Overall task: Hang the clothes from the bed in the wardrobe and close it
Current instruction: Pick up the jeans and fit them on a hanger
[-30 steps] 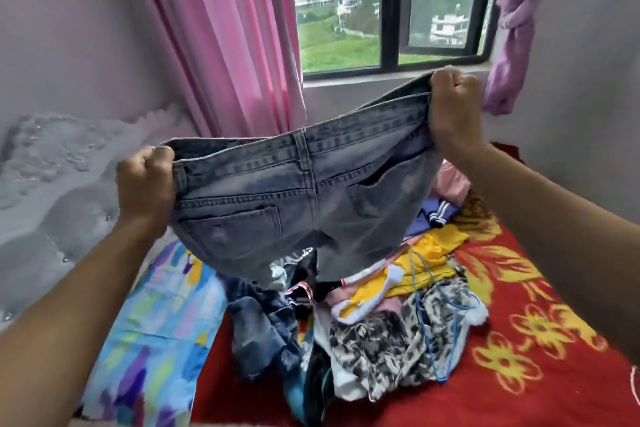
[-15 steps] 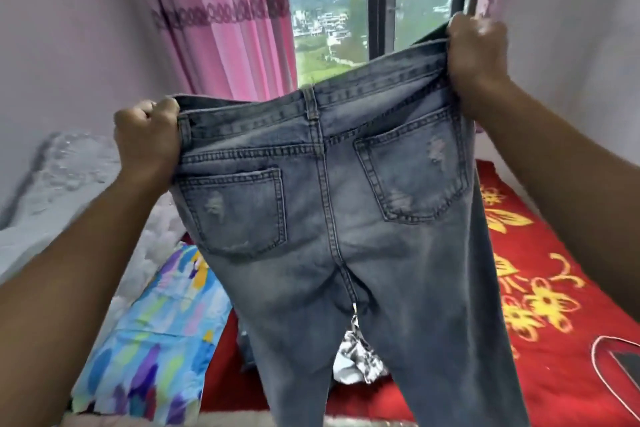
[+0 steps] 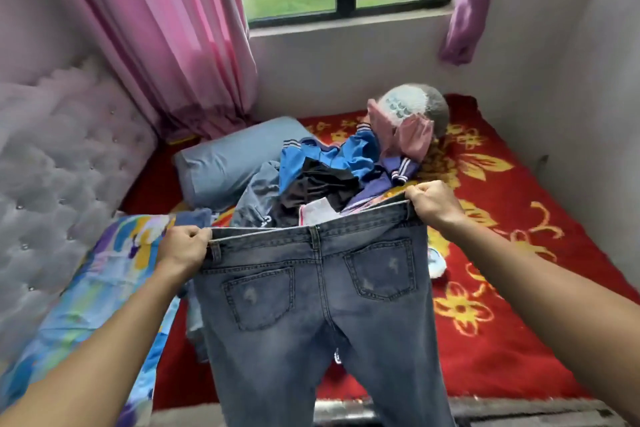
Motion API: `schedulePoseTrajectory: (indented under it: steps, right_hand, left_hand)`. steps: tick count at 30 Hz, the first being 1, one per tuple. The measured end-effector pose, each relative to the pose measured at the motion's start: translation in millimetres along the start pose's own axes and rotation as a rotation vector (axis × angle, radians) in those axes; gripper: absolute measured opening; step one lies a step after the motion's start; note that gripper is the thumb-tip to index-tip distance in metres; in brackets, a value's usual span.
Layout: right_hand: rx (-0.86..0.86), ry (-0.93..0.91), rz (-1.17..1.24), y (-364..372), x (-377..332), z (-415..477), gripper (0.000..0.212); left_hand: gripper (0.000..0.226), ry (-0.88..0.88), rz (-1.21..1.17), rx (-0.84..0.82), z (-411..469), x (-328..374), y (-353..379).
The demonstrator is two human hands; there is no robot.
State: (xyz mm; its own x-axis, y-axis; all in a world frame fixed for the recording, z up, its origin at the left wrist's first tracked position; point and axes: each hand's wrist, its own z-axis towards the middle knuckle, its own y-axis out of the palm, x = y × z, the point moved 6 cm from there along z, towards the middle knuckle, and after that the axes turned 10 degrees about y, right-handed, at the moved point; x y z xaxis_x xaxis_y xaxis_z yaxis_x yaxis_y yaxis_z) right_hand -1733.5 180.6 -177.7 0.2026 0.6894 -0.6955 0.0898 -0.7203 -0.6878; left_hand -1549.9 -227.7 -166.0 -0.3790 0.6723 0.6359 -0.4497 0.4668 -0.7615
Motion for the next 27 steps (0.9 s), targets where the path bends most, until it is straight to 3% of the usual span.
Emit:
schedulePoseTrajectory:
  steps: [5, 9, 13, 18, 21, 23, 27]
  right_hand:
    - [-0.171, 0.121, -0.148, 90.1, 62.4, 92.3, 0.036]
    - [-0.317, 0.196, -0.270, 162.4, 113.4, 136.0, 0.029]
    - [-0.431, 0.329, -0.241, 218.1, 170.6, 153.5, 0.023]
    - [-0.271, 0.711, -0.123, 258.3, 276.6, 186.1, 0.029]
    - [-0.150, 0.894, -0.041, 277.6, 322.6, 192.7, 0.052]
    - [-0.097, 0.955, 0.022, 290.6, 340.3, 195.0, 0.070]
    - [0.068, 0.890, 0.232, 296.3, 333.2, 215.4, 0.059]
  left_hand:
    - [0.036, -0.187, 0.127, -0.162, 38.2, -41.0, 107.9]
    - [0.019, -0.280, 0.189, -0.179, 52.3, -69.2, 184.5]
    - [0.020, -0.319, 0.221, -0.158, 52.0, -97.3, 238.1]
    - [0.019, -0.306, 0.210, -0.095, 46.5, -139.5, 292.9]
    - [0.019, -0.311, 0.222, -0.108, 35.8, -168.2, 316.4]
    - [0.019, -0.299, 0.240, -0.119, 29.4, -180.1, 326.1]
    - [0.018, -0.261, 0.233, -0.130, 25.8, -181.8, 339.1]
